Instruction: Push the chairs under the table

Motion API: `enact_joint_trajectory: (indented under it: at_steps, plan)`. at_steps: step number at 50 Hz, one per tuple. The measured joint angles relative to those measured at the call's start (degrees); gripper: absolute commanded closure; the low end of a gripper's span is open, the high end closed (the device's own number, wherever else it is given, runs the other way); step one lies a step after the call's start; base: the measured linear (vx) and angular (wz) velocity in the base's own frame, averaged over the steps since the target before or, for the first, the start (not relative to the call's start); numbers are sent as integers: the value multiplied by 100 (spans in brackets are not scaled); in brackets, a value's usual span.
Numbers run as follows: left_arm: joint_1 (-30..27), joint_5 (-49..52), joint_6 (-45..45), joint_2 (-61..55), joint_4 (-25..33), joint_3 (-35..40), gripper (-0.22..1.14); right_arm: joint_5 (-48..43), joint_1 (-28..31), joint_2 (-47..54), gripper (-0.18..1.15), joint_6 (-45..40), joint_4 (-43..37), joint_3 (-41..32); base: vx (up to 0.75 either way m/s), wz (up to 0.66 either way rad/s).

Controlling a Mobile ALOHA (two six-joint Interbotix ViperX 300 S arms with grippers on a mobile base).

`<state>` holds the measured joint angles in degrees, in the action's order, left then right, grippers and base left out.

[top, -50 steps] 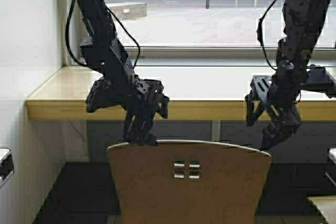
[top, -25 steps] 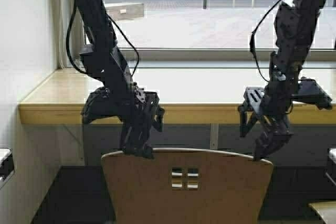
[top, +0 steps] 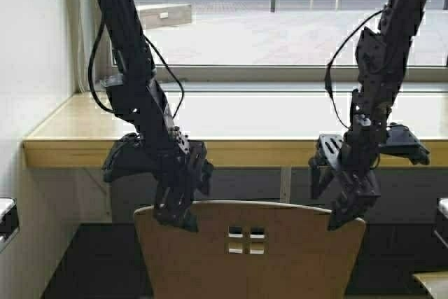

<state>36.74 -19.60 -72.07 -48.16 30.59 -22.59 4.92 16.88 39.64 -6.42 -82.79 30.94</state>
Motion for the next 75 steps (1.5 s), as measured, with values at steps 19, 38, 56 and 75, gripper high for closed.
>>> enact_joint_trajectory:
  at_steps: [19, 38, 56, 75]
  plan:
    - [-62, 0, -9, -360, 26, 290, -10, 105, 9, 809, -6, 26, 0, -703, 0, 0]
    - [-308, -9, -9, -888, 26, 773, -9, 176, 9, 1485, -4, 35, 0, -1485, 0, 0]
    - [-431, 18, 0, -1011, 26, 958, 70, 229, 0, 1617, 96, -9, 132, -1547, 1, 0]
    - [-396, 35, 0, -1125, 44, 1090, 88, 255, -105, 1670, 93, -193, 97, -1512, 8, 3]
